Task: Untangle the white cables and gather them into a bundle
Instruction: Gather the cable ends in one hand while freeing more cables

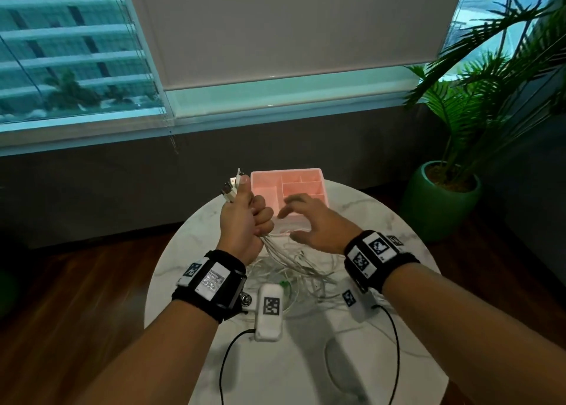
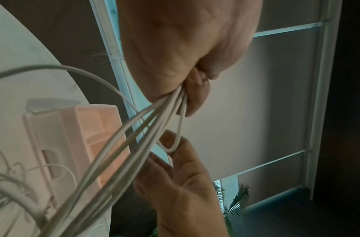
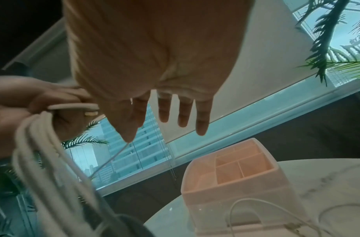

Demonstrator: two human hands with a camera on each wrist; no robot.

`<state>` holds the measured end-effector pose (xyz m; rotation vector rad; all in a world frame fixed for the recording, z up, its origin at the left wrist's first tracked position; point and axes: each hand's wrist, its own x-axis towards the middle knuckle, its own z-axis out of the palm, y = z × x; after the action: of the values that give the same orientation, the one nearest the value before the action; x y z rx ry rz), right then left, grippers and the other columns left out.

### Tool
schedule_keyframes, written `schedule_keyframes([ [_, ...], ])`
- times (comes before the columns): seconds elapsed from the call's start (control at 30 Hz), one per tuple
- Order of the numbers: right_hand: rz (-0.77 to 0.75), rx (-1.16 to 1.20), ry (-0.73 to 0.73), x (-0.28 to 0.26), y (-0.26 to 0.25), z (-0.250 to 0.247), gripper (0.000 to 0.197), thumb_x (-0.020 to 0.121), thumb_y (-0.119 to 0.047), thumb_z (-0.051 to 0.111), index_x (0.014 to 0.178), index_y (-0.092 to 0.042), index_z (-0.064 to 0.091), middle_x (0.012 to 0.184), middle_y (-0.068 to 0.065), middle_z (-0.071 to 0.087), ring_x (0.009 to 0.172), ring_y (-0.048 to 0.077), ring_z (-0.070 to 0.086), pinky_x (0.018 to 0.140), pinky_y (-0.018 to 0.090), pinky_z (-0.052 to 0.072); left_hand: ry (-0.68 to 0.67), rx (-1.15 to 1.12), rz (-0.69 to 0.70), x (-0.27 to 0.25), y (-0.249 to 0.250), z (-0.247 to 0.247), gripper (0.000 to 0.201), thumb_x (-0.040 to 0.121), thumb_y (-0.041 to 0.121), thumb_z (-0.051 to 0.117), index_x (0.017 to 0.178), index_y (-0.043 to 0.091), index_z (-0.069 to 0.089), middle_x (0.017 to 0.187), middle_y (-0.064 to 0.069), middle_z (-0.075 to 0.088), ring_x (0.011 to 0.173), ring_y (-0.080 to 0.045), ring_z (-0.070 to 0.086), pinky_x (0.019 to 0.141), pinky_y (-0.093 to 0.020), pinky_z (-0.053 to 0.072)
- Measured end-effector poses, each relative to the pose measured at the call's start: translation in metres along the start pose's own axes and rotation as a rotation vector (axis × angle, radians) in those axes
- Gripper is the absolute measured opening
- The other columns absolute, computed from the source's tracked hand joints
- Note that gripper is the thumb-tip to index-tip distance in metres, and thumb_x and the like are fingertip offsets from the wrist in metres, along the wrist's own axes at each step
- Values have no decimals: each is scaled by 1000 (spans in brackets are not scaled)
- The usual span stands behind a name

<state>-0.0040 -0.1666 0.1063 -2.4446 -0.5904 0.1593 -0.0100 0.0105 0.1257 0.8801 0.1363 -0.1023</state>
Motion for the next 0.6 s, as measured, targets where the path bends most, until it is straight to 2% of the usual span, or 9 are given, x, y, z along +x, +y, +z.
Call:
schedule_keyframes([
  [0.07,-22,2,67,6,2,4,43,85,-30,75,123,-35,58,145,-5,38,133,17,39,114,44,35,5,-7,-12,-2,5,-4,44,105,44,49,68,23,38,56,6,21,42,-5,15,34,-19,15],
  [0.17,-60,-1,76,11,3,9,40,88,-38,73,125,-38,60,150,-3,33,136,19,37,111,40,37,6,17,-52,-6,4,-11,47,104,46,49,66,23,34,56,6,20,42,-6,15,34,-19,15],
  [0.23,-101,-89,24,11,6,13,30,90,-37,70,120,-33,67,148,-1,39,133,22,39,108,40,39,0,35,-65,-8,1,-12,47,104,45,49,65,24,32,57,6,21,42,-5,15,34,-19,15],
  [0.3,-74,-272,-21,10,16,15,19,92,-36,66,108,-27,72,139,-2,49,125,22,43,103,45,44,0,37,-49,-9,0,-13,47,104,45,48,65,24,32,56,7,22,42,-5,16,35,-19,14],
  [0.4,115,-302,107,1,51,2,14,95,-25,61,102,-19,71,117,1,56,109,22,54,97,44,48,34,20,-4,-6,5,-20,45,104,44,49,66,25,33,57,7,21,43,-5,15,37,-20,11],
  [0.5,328,-237,315,-16,97,-29,10,93,-11,61,95,-15,71,100,9,52,96,34,61,90,42,49,108,-3,43,-1,12,-33,44,104,43,50,68,26,34,56,7,21,42,-5,15,36,-19,12],
  [0.6,479,-217,511,-33,125,-65,11,93,-16,61,96,-14,72,103,18,52,90,39,60,87,42,51,134,-5,68,2,10,-38,43,104,44,51,69,26,32,54,8,21,41,-5,15,34,-18,15],
])
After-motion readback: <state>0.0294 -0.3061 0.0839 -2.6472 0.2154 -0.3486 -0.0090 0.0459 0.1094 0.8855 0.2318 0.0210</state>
